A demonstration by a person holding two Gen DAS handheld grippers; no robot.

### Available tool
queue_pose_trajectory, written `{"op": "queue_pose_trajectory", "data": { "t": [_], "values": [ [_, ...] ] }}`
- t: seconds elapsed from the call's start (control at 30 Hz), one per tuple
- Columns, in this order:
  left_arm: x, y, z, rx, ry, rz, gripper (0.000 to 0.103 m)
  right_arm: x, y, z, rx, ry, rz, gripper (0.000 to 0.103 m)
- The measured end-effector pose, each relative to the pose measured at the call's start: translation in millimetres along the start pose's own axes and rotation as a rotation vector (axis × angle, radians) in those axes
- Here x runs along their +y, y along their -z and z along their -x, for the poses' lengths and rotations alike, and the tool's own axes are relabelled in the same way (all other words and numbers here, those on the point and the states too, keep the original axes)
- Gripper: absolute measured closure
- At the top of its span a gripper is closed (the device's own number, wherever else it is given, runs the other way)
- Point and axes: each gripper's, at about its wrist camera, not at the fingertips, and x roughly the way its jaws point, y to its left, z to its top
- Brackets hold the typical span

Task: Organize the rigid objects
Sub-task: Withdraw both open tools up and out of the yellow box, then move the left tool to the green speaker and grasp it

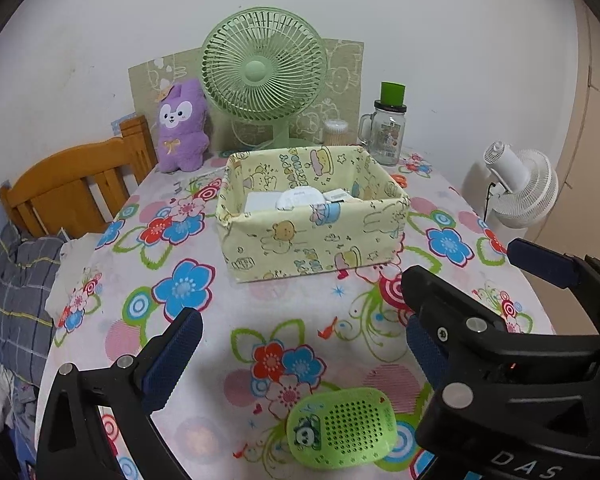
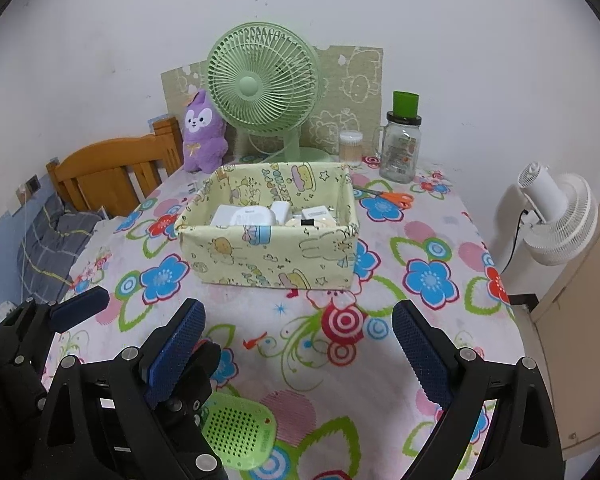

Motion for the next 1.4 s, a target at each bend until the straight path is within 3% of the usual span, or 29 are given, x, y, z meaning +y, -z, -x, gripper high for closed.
{"op": "queue_pose_trajectory", "data": {
  "t": [0.3,0.93,1.4],
  "values": [
    [-12,21,-2,0.017,-0.001,0.015,0.0,-11,21,-2,0.034,-0.002,-0.023,0.007],
    [-22,66,-39,0.136,-0.001,0.039,0.0,-25,68,-33,0.128,0.043,-0.031,0.007],
    [-24,81,-63,0.198,-0.015,0.053,0.0,-38,86,-61,0.202,0.059,-0.061,0.007]
  ]
}}
